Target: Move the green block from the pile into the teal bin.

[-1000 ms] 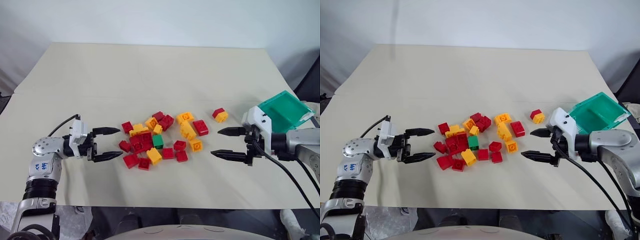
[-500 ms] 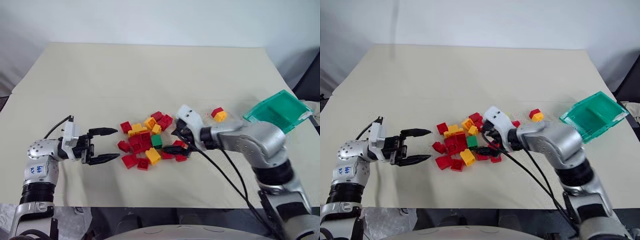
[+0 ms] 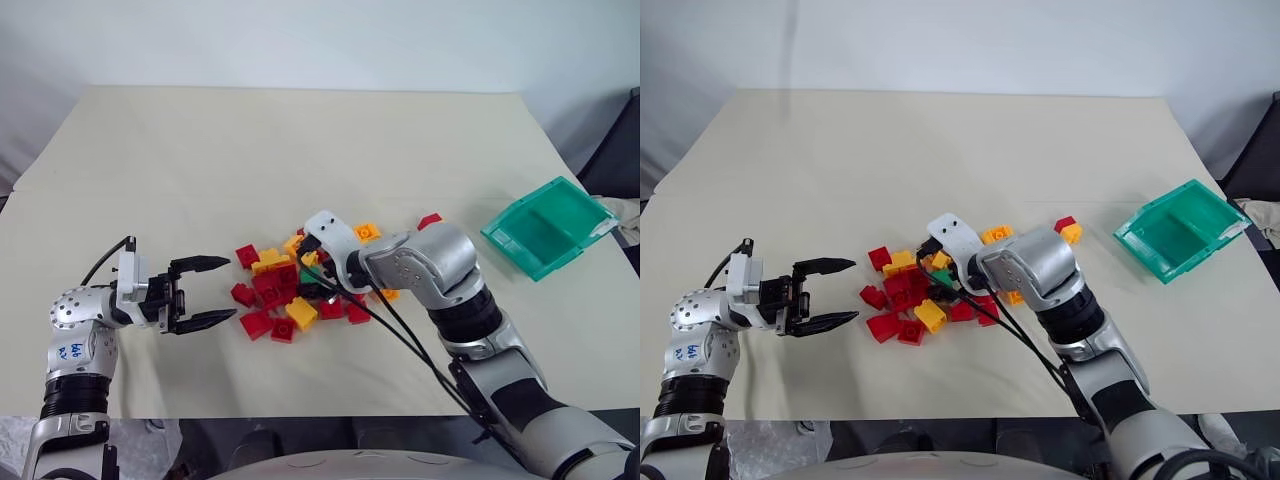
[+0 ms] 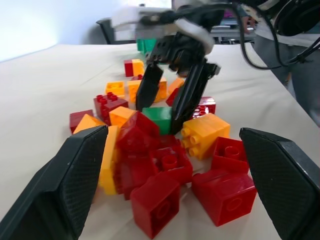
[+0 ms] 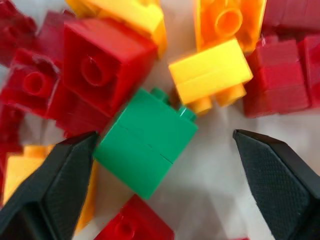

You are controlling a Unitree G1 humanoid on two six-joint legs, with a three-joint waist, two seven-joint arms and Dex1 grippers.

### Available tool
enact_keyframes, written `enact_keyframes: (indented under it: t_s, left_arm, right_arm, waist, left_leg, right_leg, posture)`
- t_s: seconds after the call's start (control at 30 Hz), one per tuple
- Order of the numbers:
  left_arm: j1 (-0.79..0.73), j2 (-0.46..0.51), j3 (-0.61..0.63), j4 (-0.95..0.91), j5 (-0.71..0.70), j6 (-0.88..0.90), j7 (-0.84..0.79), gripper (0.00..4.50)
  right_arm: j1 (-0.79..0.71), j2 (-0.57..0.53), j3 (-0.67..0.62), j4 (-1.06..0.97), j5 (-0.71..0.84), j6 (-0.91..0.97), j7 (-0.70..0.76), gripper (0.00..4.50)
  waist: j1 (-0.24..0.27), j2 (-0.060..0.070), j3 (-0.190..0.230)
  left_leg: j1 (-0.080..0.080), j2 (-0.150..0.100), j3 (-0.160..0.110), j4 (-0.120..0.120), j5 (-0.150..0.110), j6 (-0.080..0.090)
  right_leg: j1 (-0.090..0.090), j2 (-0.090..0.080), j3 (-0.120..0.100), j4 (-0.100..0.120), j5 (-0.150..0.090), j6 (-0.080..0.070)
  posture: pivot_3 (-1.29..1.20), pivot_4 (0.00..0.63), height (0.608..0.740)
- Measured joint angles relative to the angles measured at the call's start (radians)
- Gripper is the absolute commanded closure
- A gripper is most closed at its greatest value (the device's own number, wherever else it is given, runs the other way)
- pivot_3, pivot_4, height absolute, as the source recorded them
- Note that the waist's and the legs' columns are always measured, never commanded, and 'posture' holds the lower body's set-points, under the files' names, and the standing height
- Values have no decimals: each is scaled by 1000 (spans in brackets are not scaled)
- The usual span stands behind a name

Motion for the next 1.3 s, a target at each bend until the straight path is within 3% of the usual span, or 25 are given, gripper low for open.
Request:
enact_keyframes:
  t_s: [0.1, 0.2, 0.43, 0.47, 0.67, 0.83, 1.0, 1.13, 1.3]
  left_arm:
    - [2, -2, 0, -2, -1, 0, 0, 0]
    - [2, -6, 0, -3, -1, 1, 1, 0]
    - [-12, -25, -9, -5, -1, 13, 6, 0]
    - [-18, -29, -12, -5, -1, 14, 6, 0]
    - [-81, -62, -51, -1, 4, 32, 13, 0]
    - [-113, -100, -96, 0, 22, 56, 34, 0]
    - [-168, -165, -171, -7, 73, 97, 107, 0]
    - [-264, -256, -227, -1, 128, 127, 218, 0]
    - [-349, -364, -279, 8, 171, 153, 314, 0]
  right_arm:
    - [-9, 22, 1, 17, -20, -2, -13, 15]
    - [-16, 32, 4, 22, -30, -1, -17, 605]
    - [-14, -25, 19, -29, -29, 42, -8, 2903]
    - [-14, -34, 18, -40, -28, 44, -7, 3042]
    - [12, -121, -24, -155, 4, 18, 50, 3039]
    - [82, -250, -169, -288, 62, -44, 141, 3039]
    - [280, -522, -323, -389, 81, -293, 301, 3039]
    - [442, -743, -461, -294, -12, -494, 344, 3039]
    - [499, -913, -547, -54, -137, -637, 328, 3039]
  waist:
    - [-9, 0, 0]
    - [-14, 0, 0]
    - [-18, 0, 0]
    - [-18, 0, 0]
    - [-16, 0, 0]
    - [-12, 0, 0]
    - [14, 0, 0]
    - [36, 0, 1]
    - [40, 1, 1]
  left_leg:
    - [0, 0, 0, 0, 0, 0]
    - [0, 0, -1, 0, 0, 0]
    - [0, 4, -1, 0, 0, 0]
    - [0, 4, -1, 0, 0, 0]
    - [-1, 0, -1, -1, 0, 0]
    - [-2, -1, -2, -1, -1, 1]
    - [-3, -4, 1, -1, -1, 2]
    - [-3, -7, 5, 0, -1, 3]
    - [-1, -8, 9, 0, -1, 4]
  right_leg:
    - [0, 0, 0, 0, 0, 0]
    - [0, 0, 0, 0, 0, 0]
    - [0, -1, 0, 0, 0, 0]
    - [0, 0, 0, 0, 0, 0]
    - [0, 0, 0, -2, 0, 0]
    - [0, -1, 0, -4, 1, 1]
    - [1, 0, 1, -9, 2, 3]
    - [3, -1, 5, -17, 4, 8]
    - [3, 0, 10, -17, 5, 10]
  posture:
    - [0, 150, 740]
    - [0, 150, 740]
    - [0, 150, 740]
    - [0, 150, 740]
    - [0, 150, 740]
    - [0, 150, 740]
    - [0, 150, 740]
    - [0, 150, 740]
    - [0, 150, 740]
